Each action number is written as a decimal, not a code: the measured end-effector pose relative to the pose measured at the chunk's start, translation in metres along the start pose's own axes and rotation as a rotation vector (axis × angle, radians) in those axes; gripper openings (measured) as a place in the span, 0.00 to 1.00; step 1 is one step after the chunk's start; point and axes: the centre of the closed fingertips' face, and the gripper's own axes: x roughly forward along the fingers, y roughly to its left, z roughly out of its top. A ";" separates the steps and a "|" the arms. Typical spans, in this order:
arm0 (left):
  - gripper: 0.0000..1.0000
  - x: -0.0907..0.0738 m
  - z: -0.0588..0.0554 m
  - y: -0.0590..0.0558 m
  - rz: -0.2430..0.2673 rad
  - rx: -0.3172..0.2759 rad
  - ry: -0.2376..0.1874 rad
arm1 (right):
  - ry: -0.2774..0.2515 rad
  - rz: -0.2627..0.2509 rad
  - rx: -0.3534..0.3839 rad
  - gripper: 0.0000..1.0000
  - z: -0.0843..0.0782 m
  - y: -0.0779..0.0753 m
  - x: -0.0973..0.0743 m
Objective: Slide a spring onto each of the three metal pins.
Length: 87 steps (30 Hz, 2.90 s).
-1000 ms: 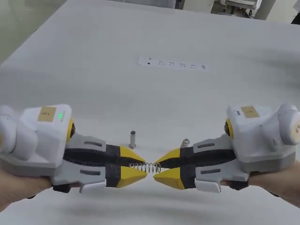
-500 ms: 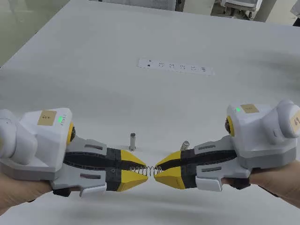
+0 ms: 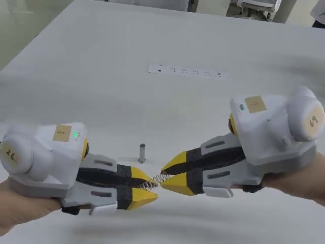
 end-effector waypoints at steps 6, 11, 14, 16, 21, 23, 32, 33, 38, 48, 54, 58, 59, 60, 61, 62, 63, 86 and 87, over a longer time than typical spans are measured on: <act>0.02 0.006 0.000 0.002 0.003 0.016 0.014 | 0.072 0.004 -0.099 0.07 0.009 0.001 0.003; 0.02 0.010 0.002 0.002 0.003 0.028 0.012 | 0.109 0.015 -0.138 0.07 0.013 0.001 0.006; 0.02 0.013 0.000 0.002 0.003 0.033 0.019 | 0.161 0.021 -0.185 0.07 0.010 0.002 0.008; 0.02 0.014 -0.001 0.002 -0.001 0.037 0.026 | 0.192 0.027 -0.215 0.07 0.009 0.003 0.009; 0.02 0.016 -0.002 0.002 -0.003 0.046 0.031 | 0.245 0.036 -0.255 0.07 0.007 0.004 0.008; 0.02 0.016 -0.002 0.003 -0.003 0.046 0.030 | 0.264 0.036 -0.264 0.07 0.006 0.003 0.008; 0.02 0.017 -0.003 0.002 -0.004 0.052 0.032 | 0.328 0.038 -0.300 0.07 0.002 0.004 0.005; 0.02 0.017 -0.003 0.003 -0.004 0.051 0.031 | 0.333 0.039 -0.306 0.07 0.002 0.004 0.005; 0.02 0.021 0.000 0.004 0.005 0.054 0.021 | 0.357 0.039 -0.340 0.06 0.002 0.002 0.004; 0.03 0.020 0.002 0.004 0.020 0.037 0.004 | 0.365 0.039 -0.356 0.07 0.003 0.001 0.002; 0.03 0.015 0.002 0.007 0.042 0.014 -0.005 | 0.365 0.038 -0.367 0.07 0.005 0.000 0.005; 0.03 0.010 0.004 0.010 0.054 0.005 -0.016 | 0.359 0.039 -0.376 0.07 0.010 -0.001 0.007; 0.03 0.009 0.004 0.010 0.055 0.008 -0.016 | 0.361 0.039 -0.382 0.07 0.010 -0.001 0.008; 0.03 0.008 0.004 0.010 0.059 0.010 -0.017 | 0.362 0.040 -0.393 0.07 0.011 -0.001 0.009; 0.03 0.007 0.004 0.011 0.060 0.010 -0.017 | 0.364 0.041 -0.395 0.07 0.012 0.000 0.009; 0.03 0.006 0.004 0.011 0.063 0.012 -0.016 | 0.368 0.042 -0.401 0.07 0.013 -0.001 0.010; 0.03 0.006 0.004 0.011 0.064 0.013 -0.016 | 0.369 0.043 -0.404 0.07 0.013 -0.001 0.010; 0.19 -0.003 -0.005 0.011 0.097 -0.024 0.018 | 0.399 0.023 -0.437 0.07 0.008 -0.004 0.006; 0.21 -0.005 -0.006 0.012 0.102 -0.028 0.023 | 0.398 0.022 -0.437 0.07 0.008 -0.004 0.006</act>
